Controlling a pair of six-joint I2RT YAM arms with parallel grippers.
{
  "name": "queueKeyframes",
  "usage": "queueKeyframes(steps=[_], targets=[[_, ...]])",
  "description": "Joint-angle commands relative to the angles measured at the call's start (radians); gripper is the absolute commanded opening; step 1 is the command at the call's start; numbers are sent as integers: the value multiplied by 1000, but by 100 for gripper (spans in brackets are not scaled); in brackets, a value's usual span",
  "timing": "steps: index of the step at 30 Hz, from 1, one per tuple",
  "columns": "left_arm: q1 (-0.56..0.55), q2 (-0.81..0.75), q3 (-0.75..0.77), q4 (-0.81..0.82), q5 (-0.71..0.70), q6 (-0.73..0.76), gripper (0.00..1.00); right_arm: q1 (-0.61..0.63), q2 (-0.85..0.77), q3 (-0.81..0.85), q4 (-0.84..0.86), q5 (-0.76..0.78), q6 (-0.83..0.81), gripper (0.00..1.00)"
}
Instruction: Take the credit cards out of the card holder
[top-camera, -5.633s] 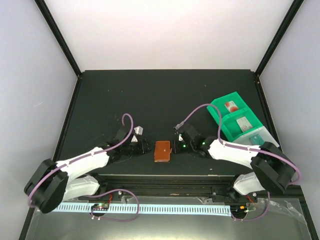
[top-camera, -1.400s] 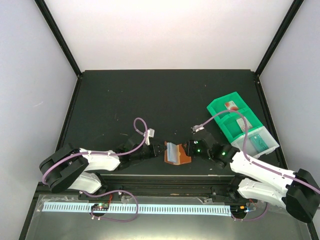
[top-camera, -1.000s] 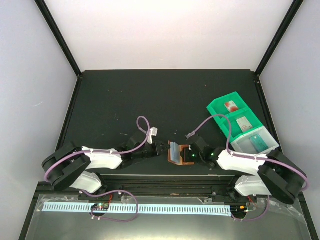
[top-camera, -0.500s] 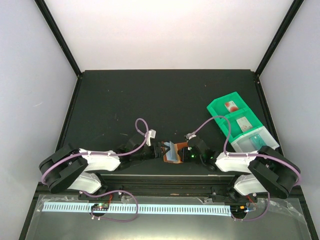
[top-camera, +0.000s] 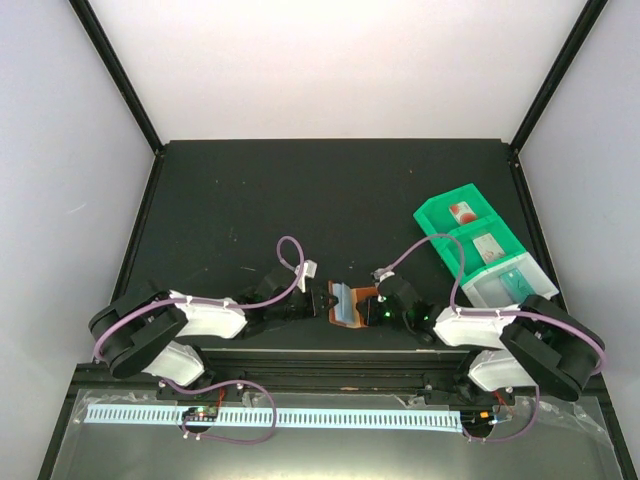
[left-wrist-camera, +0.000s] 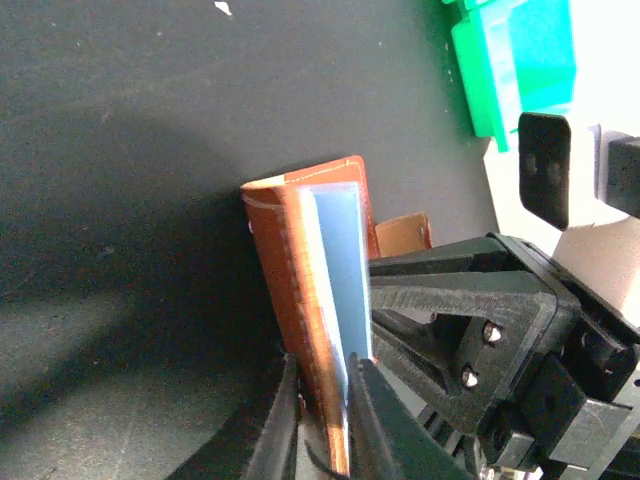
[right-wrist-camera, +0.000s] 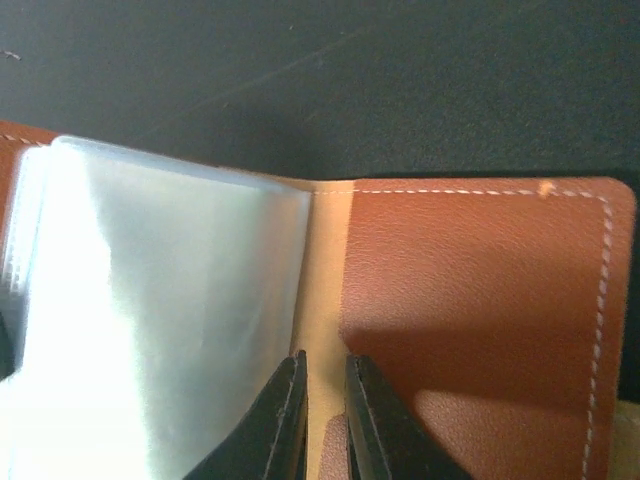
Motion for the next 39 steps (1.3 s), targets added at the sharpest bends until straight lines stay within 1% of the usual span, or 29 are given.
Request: queueKeyframes(steps=[1, 3, 4, 13, 15, 18, 22, 27, 30, 34, 39], targets=[[-4, -7, 18, 46, 20, 7, 9, -4, -10, -31, -31, -50, 3, 17], [-4, -33, 9, 33, 21, 10, 2, -4, -16, -12, -36, -78, -13, 19], [-3, -48, 1, 24, 15, 10, 2, -4, -21, -1, -42, -88, -21, 20], [17, -168, -35, -137, 10, 18, 2, -4, -145, 32, -103, -170, -23, 40], [19, -210, -39, -185, 1, 17, 2, -3, -161, 45, -100, -193, -25, 48], [20, -265, -58, -241, -32, -1, 2, -2, -133, 70, -81, -243, -10, 63], [20, -340, -92, -268, -79, -17, 2, 3, -66, 93, -20, -315, 13, 74], [23, -424, -96, -353, -136, -6, 1, 23, -12, 141, -23, -313, 10, 79], [26, -470, -113, -381, -170, -16, 2, 37, 18, 170, -31, -305, 11, 87], [29, -525, -130, -404, -202, -22, 2, 72, 39, 203, -29, -289, 20, 88], [30, -555, -112, -453, -205, -20, 2, 105, 88, 271, -86, -261, 5, 88]])
